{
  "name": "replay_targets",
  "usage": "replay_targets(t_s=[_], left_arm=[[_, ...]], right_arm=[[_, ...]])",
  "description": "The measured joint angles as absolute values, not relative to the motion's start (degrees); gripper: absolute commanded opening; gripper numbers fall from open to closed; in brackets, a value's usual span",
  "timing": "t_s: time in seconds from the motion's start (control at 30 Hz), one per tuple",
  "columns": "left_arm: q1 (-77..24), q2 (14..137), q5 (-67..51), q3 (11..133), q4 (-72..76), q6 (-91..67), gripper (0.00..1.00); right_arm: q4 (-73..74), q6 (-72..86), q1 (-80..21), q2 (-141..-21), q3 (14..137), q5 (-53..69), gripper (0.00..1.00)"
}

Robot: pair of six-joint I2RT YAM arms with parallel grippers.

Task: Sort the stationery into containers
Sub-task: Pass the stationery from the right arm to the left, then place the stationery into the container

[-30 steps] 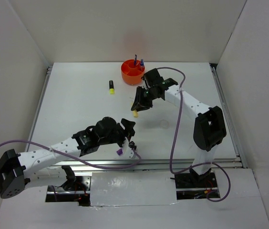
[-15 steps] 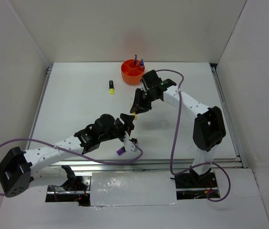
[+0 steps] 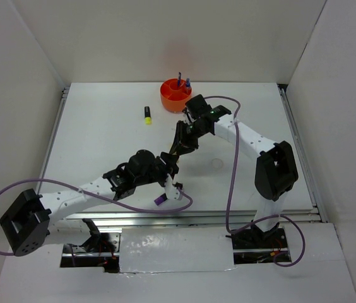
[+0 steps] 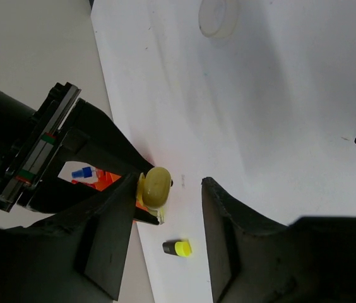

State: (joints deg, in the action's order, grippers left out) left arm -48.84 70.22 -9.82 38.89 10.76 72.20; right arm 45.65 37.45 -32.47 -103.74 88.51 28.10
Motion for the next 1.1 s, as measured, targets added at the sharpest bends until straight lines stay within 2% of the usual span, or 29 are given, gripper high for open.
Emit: replay_targets(t_s=[0.13,0.23,0.27,0.33,0.37,0.43,0.47,0.6,0.77,0.93,1.1], left_arm=[[-48.56,71.00,-10.15,38.94,11.20,73.23,0.47],[-48.49,71.02,-10.28,39.16,11.90,73.43,0.35],[-48.47,71.02,-10.28,39.24,11.99,73.32,0.29],[-48.47,70.91,-10.33,39.33,12.01,73.47,0.23],[-48.51,70.72,-10.35,39.33,11.94,73.38,0.18],[-48.80,69.71,-10.35,39.33,11.35,73.25,0.14],[-49.30,68.55,-10.37,39.33,10.74,73.12,0.09],[-52.12,63.53,-10.92,40.10,7.46,70.15,0.00],[-52.95,64.12,-9.72,50.19,2.20,53.80,0.00],[-40.71,74.32,-9.69,66.89,3.84,32.16,0.00],[-25.74,89.01,-11.25,80.95,8.27,15.59,0.00]], right_arm=[[45.76,37.65,-32.49,-103.74,88.51,28.34,0.00],[45.78,37.63,-32.49,-103.74,88.51,28.40,0.00],[45.76,37.60,-32.49,-103.74,88.51,28.62,0.10],[45.71,37.41,-32.45,-103.74,88.51,29.04,0.31],[45.69,37.21,-32.32,-103.74,88.51,29.43,0.49],[45.71,36.62,-31.46,-103.74,88.68,31.03,0.57],[45.74,36.25,-30.98,-103.81,89.03,31.81,0.64],[45.58,32.99,-24.88,-105.08,94.41,33.71,0.68],[44.99,27.09,-11.35,-105.89,104.29,32.01,0.66],[43.09,22.96,2.24,-105.03,108.20,29.41,0.63],[42.68,20.64,7.70,-102.00,104.42,27.57,0.61]])
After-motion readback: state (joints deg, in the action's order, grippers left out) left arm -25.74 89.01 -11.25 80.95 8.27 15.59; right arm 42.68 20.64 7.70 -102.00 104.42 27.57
